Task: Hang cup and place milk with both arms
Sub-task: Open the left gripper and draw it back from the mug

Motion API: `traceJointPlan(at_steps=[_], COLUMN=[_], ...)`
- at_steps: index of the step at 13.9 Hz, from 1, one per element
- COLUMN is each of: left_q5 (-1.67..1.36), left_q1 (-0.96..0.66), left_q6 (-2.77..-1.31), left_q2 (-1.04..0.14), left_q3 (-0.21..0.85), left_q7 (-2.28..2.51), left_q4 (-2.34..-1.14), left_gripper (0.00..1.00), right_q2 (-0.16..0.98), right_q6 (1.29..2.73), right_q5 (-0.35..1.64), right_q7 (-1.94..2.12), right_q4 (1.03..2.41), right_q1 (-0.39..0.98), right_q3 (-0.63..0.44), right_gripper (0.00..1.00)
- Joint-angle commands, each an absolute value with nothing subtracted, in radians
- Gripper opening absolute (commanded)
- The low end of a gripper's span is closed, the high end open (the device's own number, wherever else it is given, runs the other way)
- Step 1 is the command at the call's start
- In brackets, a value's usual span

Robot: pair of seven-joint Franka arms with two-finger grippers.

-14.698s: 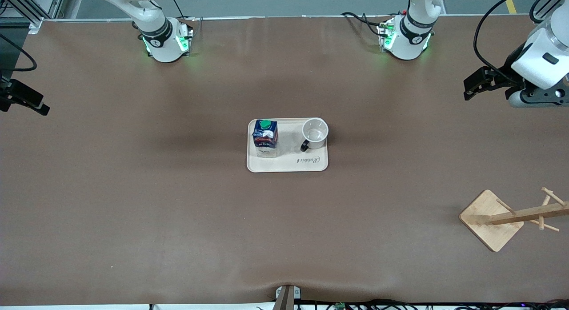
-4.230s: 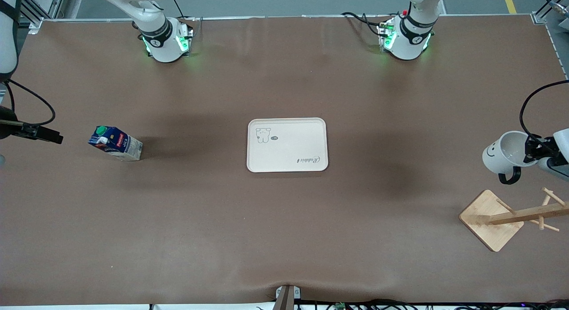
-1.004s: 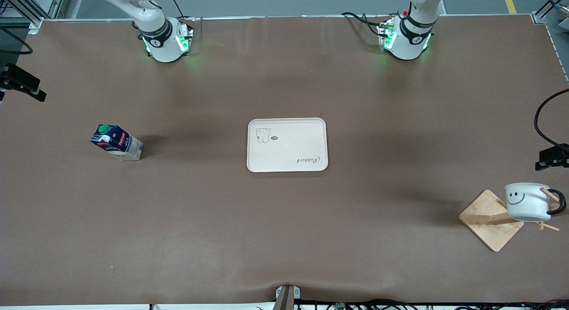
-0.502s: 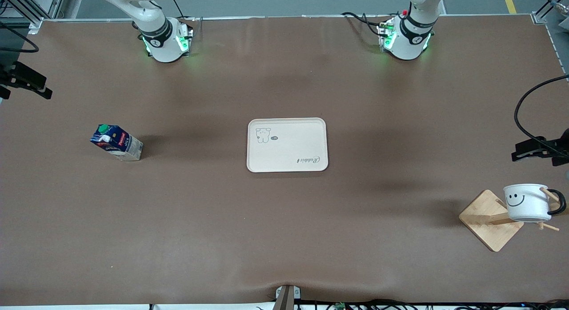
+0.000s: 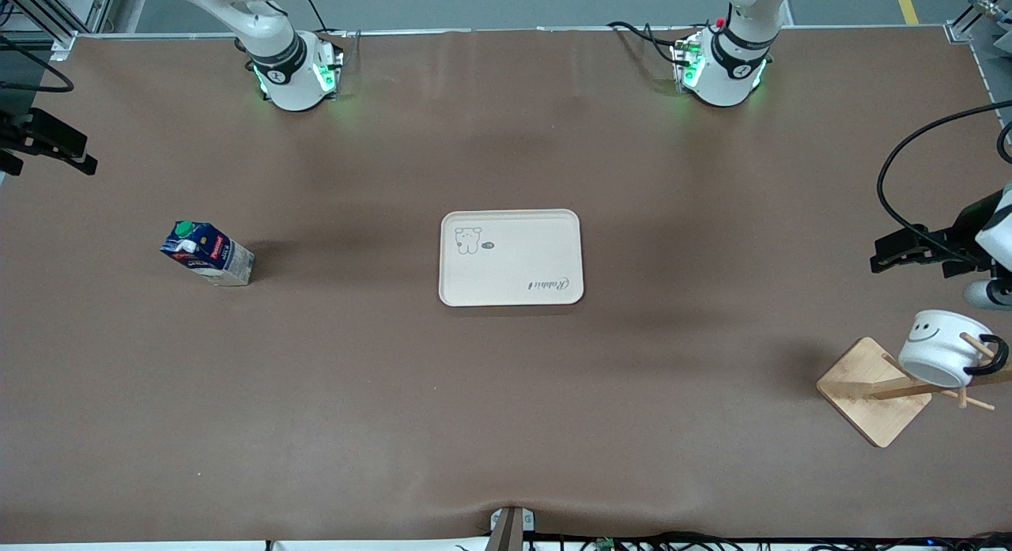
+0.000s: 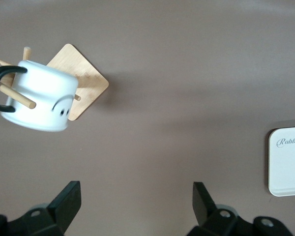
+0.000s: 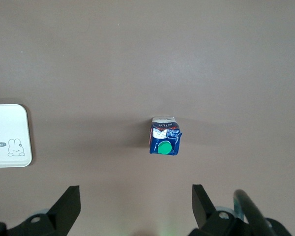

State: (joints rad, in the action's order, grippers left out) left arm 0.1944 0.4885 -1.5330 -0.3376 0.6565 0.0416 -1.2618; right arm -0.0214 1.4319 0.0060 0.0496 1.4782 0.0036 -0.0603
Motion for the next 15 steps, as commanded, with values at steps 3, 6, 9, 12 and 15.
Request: traceJointPlan(at_steps=[3, 6, 9, 12, 15], left_q5=[0.163, 0.149, 0.106, 0.04, 0.038], left_q1=[0.232, 0.14, 0.028, -0.052, -0.113], left_q6=[-1.47, -1.43, -1.431, -1.453, -1.479], left_q2=[-0.227, -0.167, -0.126, -0.106, -0.071], left_q3=[0.37, 0.293, 0.169, 0.057, 0.026], left_q7=[0.035, 0.032, 0.034, 0.026, 0.04], left_q4=[-1.285, -1.348, -1.396, -1.448, -1.497], left_gripper=[1.0, 1.0, 1.0, 1.0, 1.0], right_q2=[-0.028, -0.028, -0.032, -0.038, -0.037], right_q6=[1.416, 1.405, 1.394, 1.397, 1.401], right_q5=[-0.003, -0.003, -0.002, -0.002, -0.003], right_q7=[0.052, 0.051, 0.052, 0.052, 0.052], right_q4=[1.473, 1.471, 1.473, 1.474, 1.474], right_q1=[0.006, 0.008, 0.014, 0.04, 0.032], right_q3=[-0.063, -0.063, -0.057, -0.054, -0.057], right_gripper=[1.0, 1.0, 1.0, 1.0, 1.0])
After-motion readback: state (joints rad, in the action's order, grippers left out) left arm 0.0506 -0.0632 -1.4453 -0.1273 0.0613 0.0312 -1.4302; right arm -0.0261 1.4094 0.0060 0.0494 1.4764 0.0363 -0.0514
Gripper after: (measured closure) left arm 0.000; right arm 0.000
